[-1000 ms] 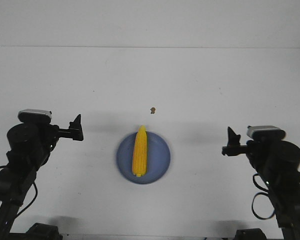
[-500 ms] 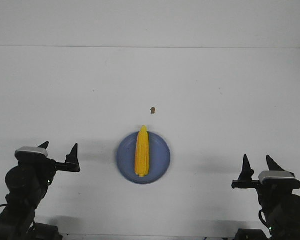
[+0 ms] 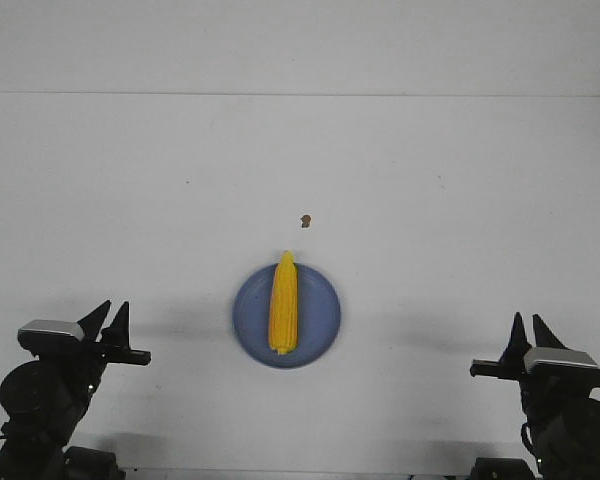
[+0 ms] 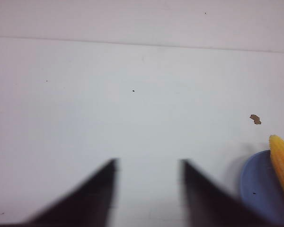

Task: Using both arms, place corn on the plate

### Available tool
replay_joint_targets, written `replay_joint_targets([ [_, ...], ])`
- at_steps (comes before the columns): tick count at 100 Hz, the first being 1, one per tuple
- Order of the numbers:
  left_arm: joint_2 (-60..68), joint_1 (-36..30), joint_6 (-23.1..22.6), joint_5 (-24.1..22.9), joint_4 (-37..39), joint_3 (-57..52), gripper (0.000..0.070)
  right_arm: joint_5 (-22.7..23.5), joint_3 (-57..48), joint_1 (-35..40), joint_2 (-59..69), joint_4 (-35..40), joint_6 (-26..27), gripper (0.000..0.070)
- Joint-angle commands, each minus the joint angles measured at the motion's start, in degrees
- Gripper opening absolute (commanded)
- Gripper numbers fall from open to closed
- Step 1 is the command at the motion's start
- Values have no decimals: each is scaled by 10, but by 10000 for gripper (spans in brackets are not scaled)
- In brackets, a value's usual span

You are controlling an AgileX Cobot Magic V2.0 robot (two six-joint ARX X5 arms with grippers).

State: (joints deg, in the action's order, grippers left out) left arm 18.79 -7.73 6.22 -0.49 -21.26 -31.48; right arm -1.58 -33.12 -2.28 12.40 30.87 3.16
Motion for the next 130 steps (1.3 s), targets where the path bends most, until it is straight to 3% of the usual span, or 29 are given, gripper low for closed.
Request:
replay_joint_targets([
  [1,0,-1,5,-2,5,-6,7,0,-4,0,0,-8,-5,1],
  [102,-11,0,2,-2,18,-6,16,0,-4,0,0,-13,-3,1],
  [114,-38,4,-8,-2,38,5,16,0,-4,0,0,-13,-3,1],
  [130,-103,10,-11,-2,124,82,16,0,-4,0,0,-12,-3,1],
])
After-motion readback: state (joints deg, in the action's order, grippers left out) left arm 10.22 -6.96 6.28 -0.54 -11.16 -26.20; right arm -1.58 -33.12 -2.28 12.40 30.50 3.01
